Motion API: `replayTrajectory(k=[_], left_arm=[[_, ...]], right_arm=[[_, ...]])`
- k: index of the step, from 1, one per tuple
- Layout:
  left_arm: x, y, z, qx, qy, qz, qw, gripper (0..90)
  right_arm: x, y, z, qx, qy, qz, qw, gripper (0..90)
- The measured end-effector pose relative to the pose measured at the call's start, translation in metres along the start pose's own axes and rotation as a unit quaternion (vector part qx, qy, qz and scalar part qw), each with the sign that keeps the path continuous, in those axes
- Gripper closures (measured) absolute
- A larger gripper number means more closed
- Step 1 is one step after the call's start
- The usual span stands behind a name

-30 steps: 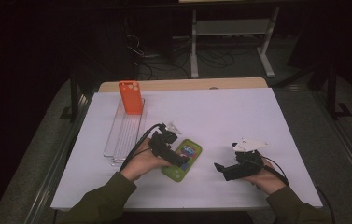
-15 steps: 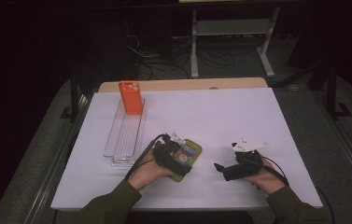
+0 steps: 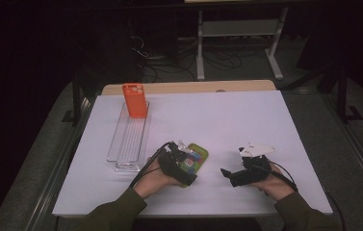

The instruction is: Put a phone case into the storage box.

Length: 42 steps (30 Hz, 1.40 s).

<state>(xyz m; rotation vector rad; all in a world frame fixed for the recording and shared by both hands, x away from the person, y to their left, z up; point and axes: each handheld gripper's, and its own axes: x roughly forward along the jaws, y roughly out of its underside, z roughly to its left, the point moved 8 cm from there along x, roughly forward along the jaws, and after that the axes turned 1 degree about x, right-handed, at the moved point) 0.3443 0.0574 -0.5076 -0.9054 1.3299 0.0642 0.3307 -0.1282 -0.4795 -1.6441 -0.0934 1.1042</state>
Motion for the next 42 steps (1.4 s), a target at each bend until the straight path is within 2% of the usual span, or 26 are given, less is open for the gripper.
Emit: replayTrajectory(k=[10, 16, 19, 20, 26, 28, 31, 36, 39, 42], left_arm=[[0.000, 0.002, 0.001, 0.010, -0.008, 0.007, 0.9999, 3.6], [-0.001, 0.002, 0.002, 0.005, -0.010, 0.001, 0.9999, 7.9], [-0.002, 0.003, 0.004, 0.007, -0.012, -0.003, 0.9999, 11.6], [-0.003, 0.003, 0.005, 0.008, -0.012, -0.004, 0.9999, 12.8], [-0.002, 0.003, 0.005, 0.005, -0.014, -0.014, 0.9998, 14.4], [-0.002, 0.003, 0.005, 0.004, -0.011, -0.015, 0.9998, 15.3], [-0.004, 0.004, 0.006, 0.014, -0.007, -0.006, 0.9999, 16.0], [-0.005, 0.004, 0.008, 0.023, 0.002, -0.006, 0.9997, 16.4], [-0.005, 0.002, 0.009, 0.017, 0.011, -0.017, 0.9996, 16.4], [-0.008, 0.001, 0.011, 0.022, 0.013, -0.021, 0.9995, 16.3]], right_arm=[[0.000, 0.000, 0.000, -0.002, 0.002, 0.000, 1.0000, 0.0], [0.000, 0.000, 0.000, 0.000, 0.002, 0.001, 1.0000, 0.0], [0.001, 0.001, -0.002, -0.013, 0.007, 0.003, 0.9999, 0.0], [0.001, 0.000, 0.000, -0.003, 0.002, 0.001, 1.0000, 0.0], [0.001, 0.000, 0.000, -0.003, 0.002, 0.001, 1.0000, 0.0], [0.001, 0.000, 0.000, -0.002, 0.002, 0.001, 1.0000, 0.0], [0.001, 0.000, 0.000, -0.003, 0.002, 0.001, 1.0000, 0.0], [0.000, 0.000, 0.000, 0.002, 0.001, 0.001, 1.0000, 0.0], [0.000, 0.000, 0.000, 0.006, 0.000, 0.001, 1.0000, 0.0], [-0.001, 0.000, -0.001, 0.006, 0.001, 0.000, 1.0000, 0.0]])
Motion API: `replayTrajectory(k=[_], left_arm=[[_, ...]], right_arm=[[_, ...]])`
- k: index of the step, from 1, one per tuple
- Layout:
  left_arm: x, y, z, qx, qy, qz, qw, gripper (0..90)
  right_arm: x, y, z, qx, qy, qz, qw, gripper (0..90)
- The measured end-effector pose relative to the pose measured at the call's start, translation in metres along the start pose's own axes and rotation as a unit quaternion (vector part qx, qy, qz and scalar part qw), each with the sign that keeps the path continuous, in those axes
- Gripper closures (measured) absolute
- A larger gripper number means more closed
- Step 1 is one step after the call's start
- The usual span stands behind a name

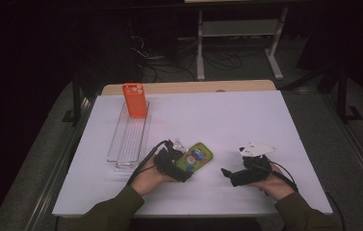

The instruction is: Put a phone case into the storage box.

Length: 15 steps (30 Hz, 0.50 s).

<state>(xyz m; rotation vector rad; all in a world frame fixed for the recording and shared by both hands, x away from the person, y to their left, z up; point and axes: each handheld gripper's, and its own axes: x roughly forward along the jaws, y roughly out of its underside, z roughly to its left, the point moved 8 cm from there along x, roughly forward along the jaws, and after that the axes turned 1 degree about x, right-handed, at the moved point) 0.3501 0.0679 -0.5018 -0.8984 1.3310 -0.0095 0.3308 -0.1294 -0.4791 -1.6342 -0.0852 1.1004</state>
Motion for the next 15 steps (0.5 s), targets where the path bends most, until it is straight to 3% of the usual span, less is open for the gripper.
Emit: replayTrajectory(k=[4, 9, 15], left_arm=[[-0.009, -0.007, 0.003, 0.001, 0.003, -0.015, 0.9999, 16.3], [-0.022, -0.013, 0.009, 0.023, 0.020, -0.007, 0.9995, 16.3], [-0.037, -0.028, 0.010, 0.037, 0.041, -0.013, 0.9984, 16.2]], right_arm=[[0.000, -0.001, 0.000, 0.006, -0.001, -0.002, 1.0000, 0.0], [-0.002, 0.000, -0.002, -0.002, 0.001, -0.004, 1.0000, 0.0], [-0.002, -0.001, -0.004, 0.001, 0.006, -0.006, 1.0000, 0.0]])
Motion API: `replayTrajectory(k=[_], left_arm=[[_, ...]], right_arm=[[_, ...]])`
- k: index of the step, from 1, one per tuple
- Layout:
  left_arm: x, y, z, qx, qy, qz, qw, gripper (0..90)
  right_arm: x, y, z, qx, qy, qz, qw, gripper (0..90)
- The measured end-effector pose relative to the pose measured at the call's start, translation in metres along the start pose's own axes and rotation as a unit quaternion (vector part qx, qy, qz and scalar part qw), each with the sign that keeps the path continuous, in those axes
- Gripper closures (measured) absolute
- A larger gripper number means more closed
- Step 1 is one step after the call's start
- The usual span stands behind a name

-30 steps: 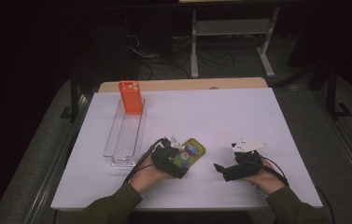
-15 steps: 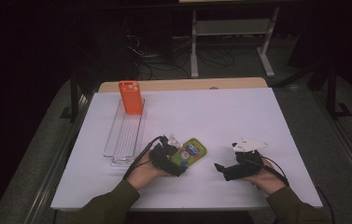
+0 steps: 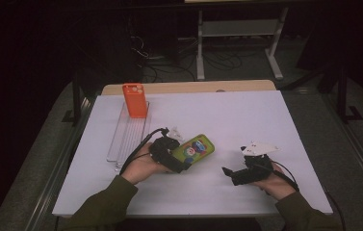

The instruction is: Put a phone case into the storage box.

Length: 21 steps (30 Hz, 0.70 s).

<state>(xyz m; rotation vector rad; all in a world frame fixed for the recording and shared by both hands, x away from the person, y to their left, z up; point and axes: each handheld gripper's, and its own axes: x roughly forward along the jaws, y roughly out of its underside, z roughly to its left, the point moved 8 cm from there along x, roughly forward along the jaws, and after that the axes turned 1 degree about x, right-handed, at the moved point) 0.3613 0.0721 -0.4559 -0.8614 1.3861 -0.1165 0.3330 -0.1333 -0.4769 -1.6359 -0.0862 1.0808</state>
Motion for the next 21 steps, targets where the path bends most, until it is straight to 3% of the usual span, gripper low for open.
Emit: replayTrajectory(k=[9, 13, 17, 21], left_arm=[[-0.014, -0.025, 0.009, 0.037, 0.025, 0.007, 0.9990, 16.2], [-0.015, -0.039, 0.012, 0.018, 0.028, -0.012, 0.9994, 16.1], [-0.017, -0.044, 0.011, 0.019, 0.039, -0.018, 0.9989, 16.1], [-0.018, -0.041, 0.012, 0.022, 0.042, -0.006, 0.9988, 16.1]], right_arm=[[-0.002, -0.002, -0.003, 0.010, 0.005, -0.006, 0.9999, 0.0], [-0.003, -0.002, -0.005, 0.014, 0.009, -0.004, 0.9998, 0.0], [-0.005, -0.006, -0.007, 0.019, 0.013, -0.011, 0.9997, 0.0], [-0.006, -0.011, -0.008, 0.020, 0.015, -0.014, 0.9996, 0.0]])
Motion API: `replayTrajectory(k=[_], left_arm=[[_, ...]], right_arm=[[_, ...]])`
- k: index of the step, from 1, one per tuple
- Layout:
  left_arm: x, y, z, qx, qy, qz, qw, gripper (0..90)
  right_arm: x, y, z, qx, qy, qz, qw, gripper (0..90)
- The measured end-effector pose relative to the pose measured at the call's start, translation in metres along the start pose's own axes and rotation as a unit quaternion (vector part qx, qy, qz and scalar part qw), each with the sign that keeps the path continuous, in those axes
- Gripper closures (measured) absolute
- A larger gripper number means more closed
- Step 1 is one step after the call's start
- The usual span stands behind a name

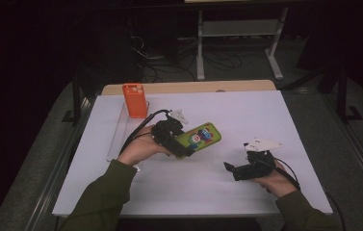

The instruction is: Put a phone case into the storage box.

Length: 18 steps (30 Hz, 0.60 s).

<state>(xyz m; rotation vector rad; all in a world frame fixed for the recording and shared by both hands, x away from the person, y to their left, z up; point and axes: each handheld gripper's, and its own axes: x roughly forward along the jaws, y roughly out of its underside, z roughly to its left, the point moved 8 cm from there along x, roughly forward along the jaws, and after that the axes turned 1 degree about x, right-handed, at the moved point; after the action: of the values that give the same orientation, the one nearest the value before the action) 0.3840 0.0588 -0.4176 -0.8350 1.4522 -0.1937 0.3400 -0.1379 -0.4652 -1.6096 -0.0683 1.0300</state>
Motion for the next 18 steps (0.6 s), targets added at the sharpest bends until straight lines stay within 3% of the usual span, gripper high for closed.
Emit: replayTrajectory(k=[9, 18], left_arm=[[-0.005, 0.000, 0.003, -0.009, -0.001, -0.008, 0.9999, 16.1], [-0.009, 0.001, 0.008, -0.014, -0.008, -0.005, 0.9999, 16.1]], right_arm=[[0.010, -0.019, 0.005, -0.007, 0.002, -0.004, 1.0000, 0.0], [0.025, -0.036, 0.008, -0.028, -0.002, -0.001, 0.9996, 0.0]])
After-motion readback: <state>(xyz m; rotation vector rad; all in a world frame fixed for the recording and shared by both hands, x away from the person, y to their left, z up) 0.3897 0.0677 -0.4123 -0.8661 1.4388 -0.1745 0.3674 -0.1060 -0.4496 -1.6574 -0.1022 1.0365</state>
